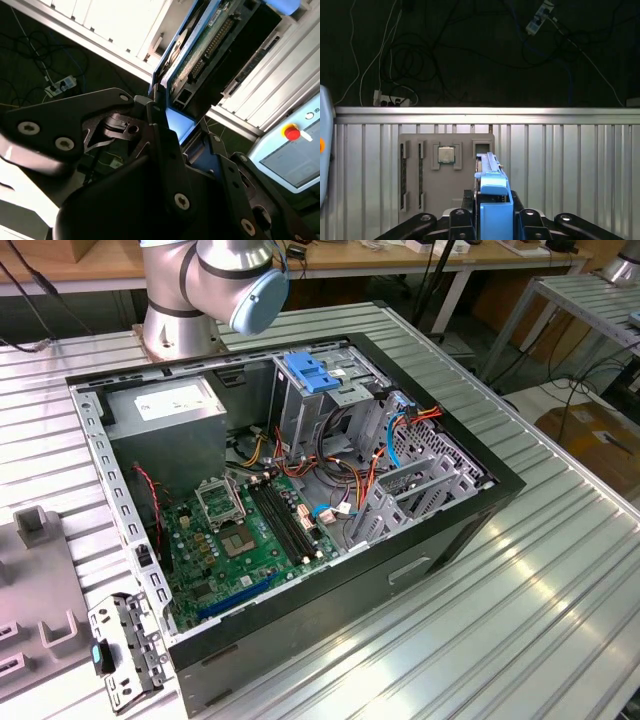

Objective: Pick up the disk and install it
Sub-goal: 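Pick up the disk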

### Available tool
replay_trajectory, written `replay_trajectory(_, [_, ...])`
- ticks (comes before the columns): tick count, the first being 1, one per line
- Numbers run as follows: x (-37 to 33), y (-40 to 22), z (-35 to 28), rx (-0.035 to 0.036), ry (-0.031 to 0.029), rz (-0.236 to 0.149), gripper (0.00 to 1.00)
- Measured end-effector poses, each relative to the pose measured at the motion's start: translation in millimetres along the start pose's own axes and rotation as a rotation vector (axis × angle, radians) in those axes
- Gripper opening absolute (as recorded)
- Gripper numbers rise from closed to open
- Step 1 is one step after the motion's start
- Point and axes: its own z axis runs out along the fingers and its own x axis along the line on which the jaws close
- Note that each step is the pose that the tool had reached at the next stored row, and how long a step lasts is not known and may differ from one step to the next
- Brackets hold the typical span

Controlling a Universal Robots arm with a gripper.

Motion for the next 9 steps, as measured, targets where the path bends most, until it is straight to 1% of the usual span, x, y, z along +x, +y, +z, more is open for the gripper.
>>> replay_trajectory(4, [0.0, 0.1, -5.8, -0.0001, 0.0, 0.0, 0.37])
replay_trajectory(9, [0.0, 0.3, -11.6, -0.0001, 0.0, 0.0, 0.37])
